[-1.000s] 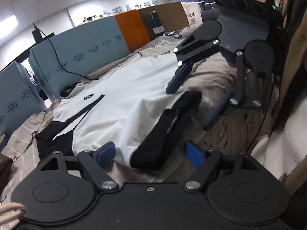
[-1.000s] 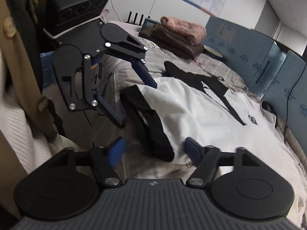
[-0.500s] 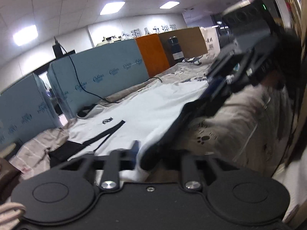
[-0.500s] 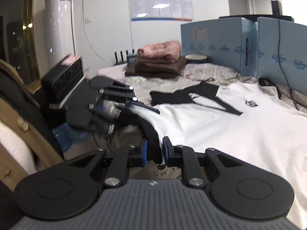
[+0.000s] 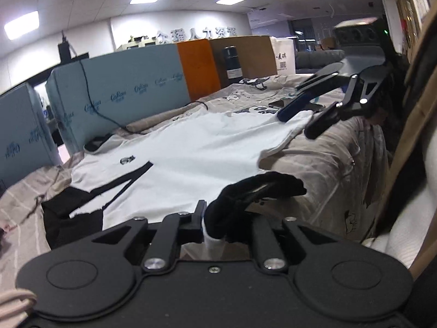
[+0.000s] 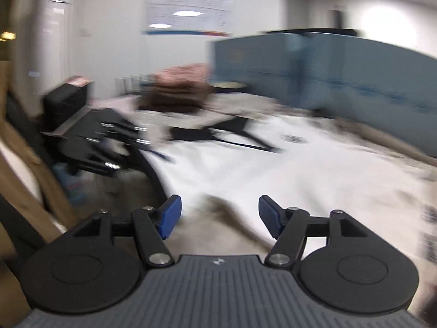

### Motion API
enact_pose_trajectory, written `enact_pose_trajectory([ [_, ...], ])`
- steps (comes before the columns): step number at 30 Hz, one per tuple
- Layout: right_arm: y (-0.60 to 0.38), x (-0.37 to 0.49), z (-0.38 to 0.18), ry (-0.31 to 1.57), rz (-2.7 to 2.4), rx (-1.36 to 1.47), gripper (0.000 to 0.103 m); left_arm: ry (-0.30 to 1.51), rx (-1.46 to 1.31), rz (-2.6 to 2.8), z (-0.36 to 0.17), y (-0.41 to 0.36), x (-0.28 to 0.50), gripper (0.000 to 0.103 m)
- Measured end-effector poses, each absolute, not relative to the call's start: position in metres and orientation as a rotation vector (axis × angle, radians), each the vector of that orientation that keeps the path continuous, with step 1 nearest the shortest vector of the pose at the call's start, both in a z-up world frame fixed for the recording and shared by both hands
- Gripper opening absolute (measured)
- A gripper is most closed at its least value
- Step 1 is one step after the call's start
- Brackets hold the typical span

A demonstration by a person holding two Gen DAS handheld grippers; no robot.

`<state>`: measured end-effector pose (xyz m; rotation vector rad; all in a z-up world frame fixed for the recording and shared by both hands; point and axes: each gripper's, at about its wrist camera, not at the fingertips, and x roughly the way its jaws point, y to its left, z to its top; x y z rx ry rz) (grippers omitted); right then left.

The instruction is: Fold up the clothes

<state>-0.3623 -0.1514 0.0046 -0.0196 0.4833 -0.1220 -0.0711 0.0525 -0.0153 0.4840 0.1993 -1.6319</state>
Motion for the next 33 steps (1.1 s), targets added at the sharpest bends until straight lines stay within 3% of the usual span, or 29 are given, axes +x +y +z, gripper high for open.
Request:
enact_pose_trajectory([
  [1,-0.156,-0.369,0.003,0.520,-0.184,-0.044,0.060,0.223,0.467,-1.639,-0.017,0.051,-0.068,0.010],
  [6,-0.180,-0.377,-0.006,0.708,-0.239,-0.119,0.059,0.274,0.327,-1.578,-0.013,0.046,-0.052,0.010],
  [9,-0.199,-0.376,-0.008,0.777,-0.213,-0.101,0.050,0.295,0.218,-1.535,-0.006,0.043,-0.040,0.010],
  [12,-0.215,-0.373,-0.007,0.812,-0.223,-0.106,0.036,0.303,0.179,-1.525,-0.002,0.036,-0.035,0.010],
  [14,-0.221,-0.369,-0.005,0.828,-0.232,-0.120,0.013,0.285,0.192,-1.515,0.001,0.032,-0.034,0.010],
  [16,-0.226,-0.368,0.004,0.800,-0.224,-0.123,0.005,0.271,0.191,-1.489,0.006,0.027,-0.030,0.010],
  [23,-0.266,-0.344,0.026,0.741,-0.212,-0.129,0.004,0.230,0.246,-1.403,0.025,-0.017,-0.003,0.010],
  [27,-0.299,-0.319,0.022,0.766,-0.197,-0.094,0.004,0.322,0.327,-1.362,0.020,-0.054,0.015,0.010],
  [29,-0.312,-0.311,0.014,0.783,-0.206,-0.064,0.006,0.394,0.341,-1.346,0.012,-0.069,0.027,0.015],
  [30,-0.318,-0.308,0.010,0.791,-0.212,-0.048,0.010,0.442,0.348,-1.342,0.008,-0.077,0.034,0.016],
  [32,-0.327,-0.306,0.004,0.794,-0.261,-0.030,0.038,0.503,0.338,-1.293,0.003,-0.086,0.046,0.027],
  [33,-0.330,-0.307,0.002,0.788,-0.282,-0.021,0.043,0.528,0.331,-1.267,0.002,-0.089,0.051,0.043],
])
